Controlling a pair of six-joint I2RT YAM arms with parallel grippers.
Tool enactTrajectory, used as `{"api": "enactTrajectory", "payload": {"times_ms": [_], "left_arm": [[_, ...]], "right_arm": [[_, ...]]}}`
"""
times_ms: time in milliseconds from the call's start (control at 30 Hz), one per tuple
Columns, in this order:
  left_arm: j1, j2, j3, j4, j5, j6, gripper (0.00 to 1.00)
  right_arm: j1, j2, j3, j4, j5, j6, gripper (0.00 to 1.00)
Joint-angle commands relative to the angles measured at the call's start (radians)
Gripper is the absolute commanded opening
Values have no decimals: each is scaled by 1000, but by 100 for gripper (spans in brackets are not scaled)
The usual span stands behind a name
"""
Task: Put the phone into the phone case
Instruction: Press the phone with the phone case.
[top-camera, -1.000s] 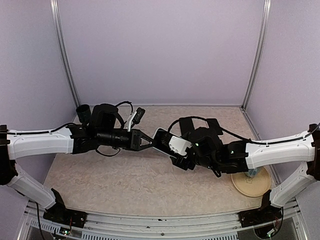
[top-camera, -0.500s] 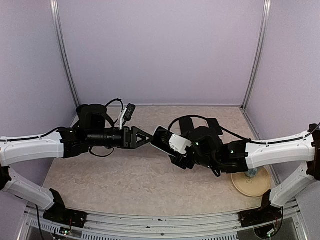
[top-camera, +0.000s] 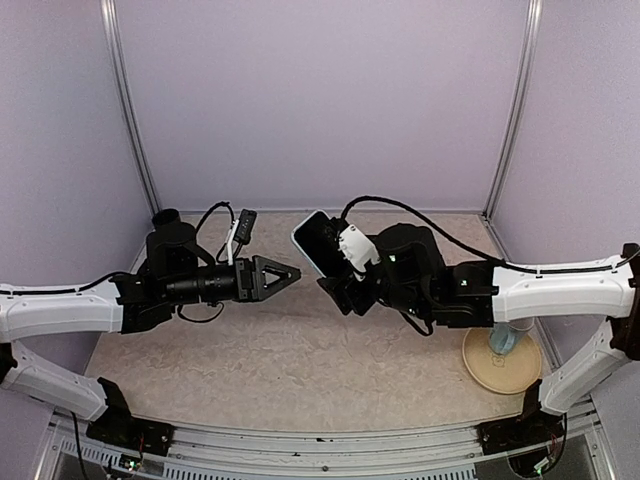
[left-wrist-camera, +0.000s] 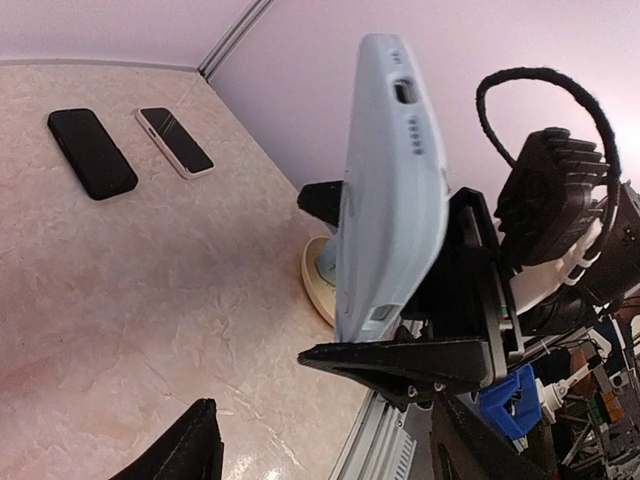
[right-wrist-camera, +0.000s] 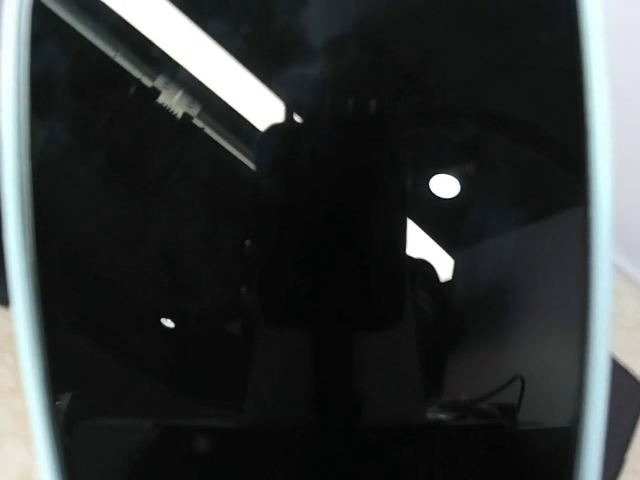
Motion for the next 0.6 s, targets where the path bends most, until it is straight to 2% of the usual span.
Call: {"api": "enactTrajectory", "payload": {"times_ms": [0, 300, 567], "left_arm": [[-12, 15, 24, 90, -26, -2, 70], [-16, 94, 65, 138, -64, 4, 70], [-14, 119, 50, 132, -124, 5, 68]], "right_arm": [[1, 57, 68, 23, 12, 116, 27], [32, 147, 116, 17, 57, 167, 27], [36, 140, 109, 27, 65, 186, 26]]}}
